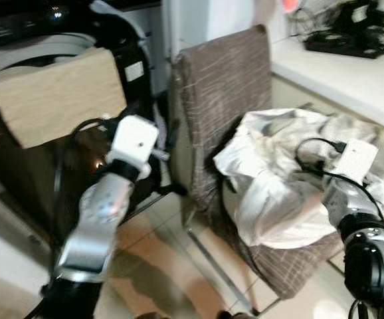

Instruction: Clothes washing

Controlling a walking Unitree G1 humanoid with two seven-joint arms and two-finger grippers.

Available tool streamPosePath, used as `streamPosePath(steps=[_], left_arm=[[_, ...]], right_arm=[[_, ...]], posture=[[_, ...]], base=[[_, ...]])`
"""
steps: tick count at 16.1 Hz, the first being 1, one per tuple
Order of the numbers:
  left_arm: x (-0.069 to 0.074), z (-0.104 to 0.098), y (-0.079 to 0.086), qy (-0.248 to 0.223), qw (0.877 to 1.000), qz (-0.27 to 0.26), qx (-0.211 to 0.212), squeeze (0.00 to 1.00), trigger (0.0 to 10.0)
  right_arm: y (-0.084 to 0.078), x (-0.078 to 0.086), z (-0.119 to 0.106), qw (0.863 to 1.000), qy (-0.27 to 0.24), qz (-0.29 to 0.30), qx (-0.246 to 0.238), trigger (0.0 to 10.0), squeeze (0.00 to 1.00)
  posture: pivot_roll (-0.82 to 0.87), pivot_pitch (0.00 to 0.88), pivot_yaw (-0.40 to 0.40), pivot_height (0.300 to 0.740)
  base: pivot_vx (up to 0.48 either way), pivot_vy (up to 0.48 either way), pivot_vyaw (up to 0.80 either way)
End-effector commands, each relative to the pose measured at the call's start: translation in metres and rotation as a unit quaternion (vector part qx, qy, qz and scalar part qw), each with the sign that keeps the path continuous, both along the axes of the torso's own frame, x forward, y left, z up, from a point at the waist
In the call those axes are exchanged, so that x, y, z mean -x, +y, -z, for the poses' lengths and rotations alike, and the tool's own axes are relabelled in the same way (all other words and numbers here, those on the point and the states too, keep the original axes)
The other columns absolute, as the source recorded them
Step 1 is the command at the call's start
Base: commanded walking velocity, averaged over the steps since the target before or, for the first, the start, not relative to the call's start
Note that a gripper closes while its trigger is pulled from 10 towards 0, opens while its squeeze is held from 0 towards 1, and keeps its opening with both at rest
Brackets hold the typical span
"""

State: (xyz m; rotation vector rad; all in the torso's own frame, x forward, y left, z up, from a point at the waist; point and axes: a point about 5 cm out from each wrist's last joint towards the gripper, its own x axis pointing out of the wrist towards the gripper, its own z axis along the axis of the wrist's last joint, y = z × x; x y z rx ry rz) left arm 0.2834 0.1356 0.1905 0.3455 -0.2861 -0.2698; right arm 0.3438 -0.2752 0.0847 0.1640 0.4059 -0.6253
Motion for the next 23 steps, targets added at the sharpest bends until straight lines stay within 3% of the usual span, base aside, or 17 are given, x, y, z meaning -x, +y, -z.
streamPosePath(steps=[1, 5, 6, 10, 17, 23], left_arm=[[0.006, -0.005, 0.005, 0.001, 1.000, 0.002, -0.007, 0.00, 10.0], [0.016, -0.008, 0.016, 0.015, 1.000, -0.007, -0.016, 0.00, 10.0], [0.018, -0.009, 0.016, 0.020, 1.000, -0.008, -0.015, 0.00, 10.0], [0.021, -0.008, 0.014, 0.032, 0.999, -0.008, -0.014, 0.00, 10.0], [0.019, -0.008, 0.008, 0.035, 0.999, -0.006, -0.011, 0.00, 10.0], [0.013, -0.007, -0.002, 0.028, 1.000, -0.002, -0.002, 0.00, 10.0]], right_arm=[[-0.001, 0.010, 0.016, 0.997, 0.035, 0.039, -0.050, 10.0, 0.00], [-0.019, 0.034, 0.036, 0.992, 0.089, 0.081, -0.023, 10.0, 0.00], [-0.021, 0.038, 0.039, 0.992, 0.101, 0.074, -0.006, 0.0, 0.00], [-0.013, 0.040, 0.047, 0.993, 0.106, 0.049, -0.012, 0.0, 0.00], [-0.004, 0.024, 0.032, 0.997, 0.071, 0.007, 0.040, 0.0, 0.00], [-0.001, 0.006, 0.007, 0.994, 0.030, -0.030, 0.101, 0.0, 0.00]], posture=[[0.19, 0.106, 0.045, 0.740], [0.23, 0.149, 0.057, 0.740], [0.22, 0.158, 0.055, 0.740], [0.22, 0.178, 0.051, 0.740], [0.20, 0.179, 0.053, 0.740], [0.16, 0.166, 0.036, 0.740]], base=[[0.000, 0.000, 0.00], [0.000, 0.000, 0.00], [0.000, 0.000, 0.00], [0.000, 0.000, 0.00], [0.000, 0.000, 0.00], [0.000, 0.000, 0.00]])
